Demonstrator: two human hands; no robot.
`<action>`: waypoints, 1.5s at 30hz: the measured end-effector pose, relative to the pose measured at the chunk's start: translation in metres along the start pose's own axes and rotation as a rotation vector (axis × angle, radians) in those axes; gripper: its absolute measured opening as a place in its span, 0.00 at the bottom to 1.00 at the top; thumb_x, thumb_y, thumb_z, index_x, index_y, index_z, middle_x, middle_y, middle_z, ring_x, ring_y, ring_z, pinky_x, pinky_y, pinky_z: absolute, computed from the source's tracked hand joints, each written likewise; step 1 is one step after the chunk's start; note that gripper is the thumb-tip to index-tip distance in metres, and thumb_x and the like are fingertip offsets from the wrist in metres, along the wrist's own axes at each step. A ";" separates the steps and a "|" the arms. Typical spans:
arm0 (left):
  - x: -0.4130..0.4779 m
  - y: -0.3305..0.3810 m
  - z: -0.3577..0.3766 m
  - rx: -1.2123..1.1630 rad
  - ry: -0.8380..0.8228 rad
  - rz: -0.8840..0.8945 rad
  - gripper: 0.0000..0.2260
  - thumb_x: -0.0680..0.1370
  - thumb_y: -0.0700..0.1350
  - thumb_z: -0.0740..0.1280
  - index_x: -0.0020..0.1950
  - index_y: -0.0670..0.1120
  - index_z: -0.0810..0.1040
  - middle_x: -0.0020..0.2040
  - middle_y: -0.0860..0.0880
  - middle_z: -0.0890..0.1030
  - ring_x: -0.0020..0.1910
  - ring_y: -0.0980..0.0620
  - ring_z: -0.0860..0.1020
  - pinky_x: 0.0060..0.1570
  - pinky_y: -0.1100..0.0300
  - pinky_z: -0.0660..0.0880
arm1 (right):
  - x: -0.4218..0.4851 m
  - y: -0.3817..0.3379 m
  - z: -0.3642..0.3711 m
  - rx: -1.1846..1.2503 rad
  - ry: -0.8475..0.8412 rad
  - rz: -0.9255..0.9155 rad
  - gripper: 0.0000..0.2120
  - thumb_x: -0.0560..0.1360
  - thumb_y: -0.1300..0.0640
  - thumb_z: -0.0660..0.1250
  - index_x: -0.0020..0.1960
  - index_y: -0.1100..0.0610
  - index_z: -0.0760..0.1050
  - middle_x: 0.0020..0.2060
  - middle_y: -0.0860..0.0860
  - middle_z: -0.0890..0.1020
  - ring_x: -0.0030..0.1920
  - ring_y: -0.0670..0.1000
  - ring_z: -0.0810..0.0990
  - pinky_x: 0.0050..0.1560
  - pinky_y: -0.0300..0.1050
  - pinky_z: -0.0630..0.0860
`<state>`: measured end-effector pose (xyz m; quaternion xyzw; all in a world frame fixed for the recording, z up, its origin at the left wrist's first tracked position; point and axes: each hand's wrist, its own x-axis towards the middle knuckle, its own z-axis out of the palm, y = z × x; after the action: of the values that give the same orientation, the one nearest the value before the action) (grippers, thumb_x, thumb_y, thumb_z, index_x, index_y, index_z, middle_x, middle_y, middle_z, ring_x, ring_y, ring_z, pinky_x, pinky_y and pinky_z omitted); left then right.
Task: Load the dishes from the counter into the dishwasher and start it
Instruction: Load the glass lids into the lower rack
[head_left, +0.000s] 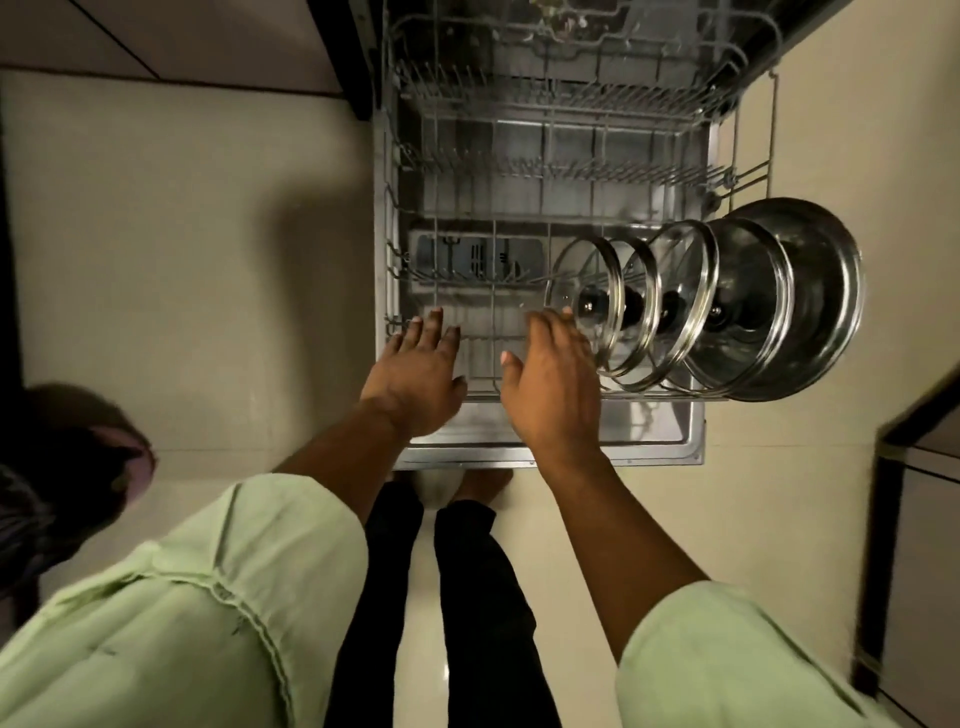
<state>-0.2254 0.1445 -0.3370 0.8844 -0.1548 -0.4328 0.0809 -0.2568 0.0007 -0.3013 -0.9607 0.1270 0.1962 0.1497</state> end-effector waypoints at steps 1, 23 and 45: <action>-0.014 -0.002 -0.005 0.008 0.023 -0.014 0.31 0.84 0.55 0.53 0.82 0.46 0.42 0.81 0.44 0.39 0.80 0.45 0.42 0.77 0.50 0.43 | -0.005 -0.008 -0.005 -0.001 -0.023 -0.004 0.25 0.80 0.52 0.63 0.73 0.61 0.66 0.73 0.57 0.68 0.76 0.57 0.61 0.76 0.51 0.57; -0.308 -0.005 -0.232 -0.016 0.567 -0.299 0.31 0.84 0.53 0.53 0.81 0.44 0.44 0.82 0.44 0.43 0.80 0.43 0.44 0.77 0.47 0.44 | -0.119 -0.199 -0.250 -0.173 0.088 -0.535 0.30 0.83 0.52 0.55 0.80 0.60 0.47 0.79 0.58 0.51 0.79 0.56 0.45 0.76 0.51 0.41; -0.557 -0.291 -0.403 0.040 1.130 -0.597 0.31 0.83 0.55 0.55 0.82 0.46 0.47 0.82 0.45 0.45 0.80 0.43 0.47 0.77 0.46 0.46 | -0.160 -0.583 -0.387 -0.105 0.677 -1.018 0.33 0.81 0.46 0.59 0.79 0.59 0.54 0.78 0.57 0.58 0.79 0.56 0.50 0.77 0.51 0.44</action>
<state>-0.1696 0.6131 0.2413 0.9825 0.1569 0.0994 0.0096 -0.0920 0.4382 0.2438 -0.9159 -0.3172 -0.2100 0.1283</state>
